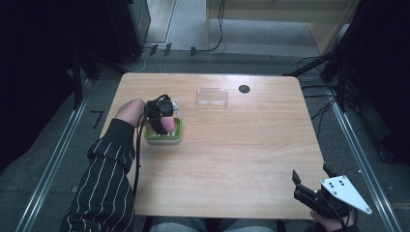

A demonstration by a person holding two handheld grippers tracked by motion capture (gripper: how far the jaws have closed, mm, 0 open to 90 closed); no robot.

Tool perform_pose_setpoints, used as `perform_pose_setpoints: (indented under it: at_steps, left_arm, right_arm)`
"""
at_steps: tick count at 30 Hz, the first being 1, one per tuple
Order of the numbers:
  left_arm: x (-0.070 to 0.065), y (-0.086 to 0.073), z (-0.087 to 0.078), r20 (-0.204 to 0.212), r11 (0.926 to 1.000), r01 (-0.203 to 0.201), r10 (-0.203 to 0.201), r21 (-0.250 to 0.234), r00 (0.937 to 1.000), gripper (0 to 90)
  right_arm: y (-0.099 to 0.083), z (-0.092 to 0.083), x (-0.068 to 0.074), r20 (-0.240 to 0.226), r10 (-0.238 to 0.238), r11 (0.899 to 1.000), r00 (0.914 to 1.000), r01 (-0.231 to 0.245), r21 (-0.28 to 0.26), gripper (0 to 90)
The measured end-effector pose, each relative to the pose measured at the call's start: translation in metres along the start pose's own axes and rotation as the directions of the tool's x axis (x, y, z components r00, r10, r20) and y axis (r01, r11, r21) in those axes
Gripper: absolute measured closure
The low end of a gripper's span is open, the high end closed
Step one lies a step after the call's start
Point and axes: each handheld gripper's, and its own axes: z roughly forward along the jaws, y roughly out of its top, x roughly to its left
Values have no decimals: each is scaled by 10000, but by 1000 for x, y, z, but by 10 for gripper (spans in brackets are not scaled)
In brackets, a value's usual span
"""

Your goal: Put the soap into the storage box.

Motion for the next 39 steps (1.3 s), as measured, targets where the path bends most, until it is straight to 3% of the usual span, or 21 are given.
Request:
perform_pose_setpoints:
  at_steps: [12, 20, 39]
  left_arm:
    - [3, -1, 16, 55, 9988, -474, 473, 120, 9989, 387]
    - [5, -3, 20, -252, 9983, -584, 584, 34, 9980, 387]
    - [6, -3, 33, -234, 9965, -830, 832, 126, 9963, 387]
  right_arm:
    - [0, 0, 0, 7, 6, 10000, 10000, -6, 10, 137]
    - [0, 0, 0, 7, -1, 10000, 10000, 1, 17, 137]
    - [0, 0, 0, 6, -22, 10000, 10000, 22, 10, 137]
